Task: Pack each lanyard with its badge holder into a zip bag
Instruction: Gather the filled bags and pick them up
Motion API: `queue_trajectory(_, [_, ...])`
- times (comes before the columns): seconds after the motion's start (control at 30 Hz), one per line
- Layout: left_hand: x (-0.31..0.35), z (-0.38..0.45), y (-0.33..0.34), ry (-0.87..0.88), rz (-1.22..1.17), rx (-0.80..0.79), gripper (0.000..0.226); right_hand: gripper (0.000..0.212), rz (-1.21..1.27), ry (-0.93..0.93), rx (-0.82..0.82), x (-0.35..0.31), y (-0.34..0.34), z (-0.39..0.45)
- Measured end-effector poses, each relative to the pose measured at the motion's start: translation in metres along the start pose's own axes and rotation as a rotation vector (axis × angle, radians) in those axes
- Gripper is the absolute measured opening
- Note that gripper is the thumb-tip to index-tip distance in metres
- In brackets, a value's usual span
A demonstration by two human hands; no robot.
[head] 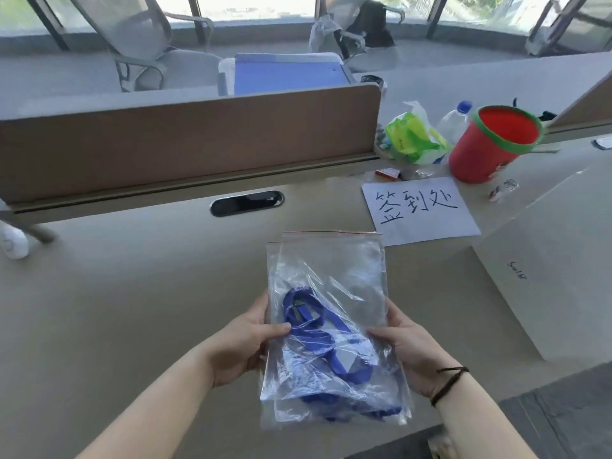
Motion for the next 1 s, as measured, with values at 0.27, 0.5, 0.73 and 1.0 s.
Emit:
queue_trajectory(0.27, [0.074,0.091,0.1,0.06,0.177,0.006,0.077,0.07,-0.088,-0.104,0.013,-0.103,-0.112,0.003])
queue_trajectory(0.5, [0.111,0.166,0.135,0.088,0.221,0.107,0.087,0.072,-0.123,-0.188,0.046,-0.167,-0.171,0.05])
queue_trajectory(0.73, [0.074,0.246,0.175,-0.082,0.134,0.107,0.104,0.083,-0.334,-0.039,0.131,-0.157,-0.233,0.114])
queue_trajectory(1.0, [0.037,0.273,0.188,-0.18,0.051,0.176,0.093,0.076,-0.461,-0.061,0.309,-0.139,-0.28,0.131])
Point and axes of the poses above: each hand's wrist, its own z-axis towards the middle knuckle, its own y-axis out of the palm, x = y × z, the point moved 7 cm from there along z, towards the middle knuckle, and after that the axes turned 14 degrees about z, right-handed, at the moved point
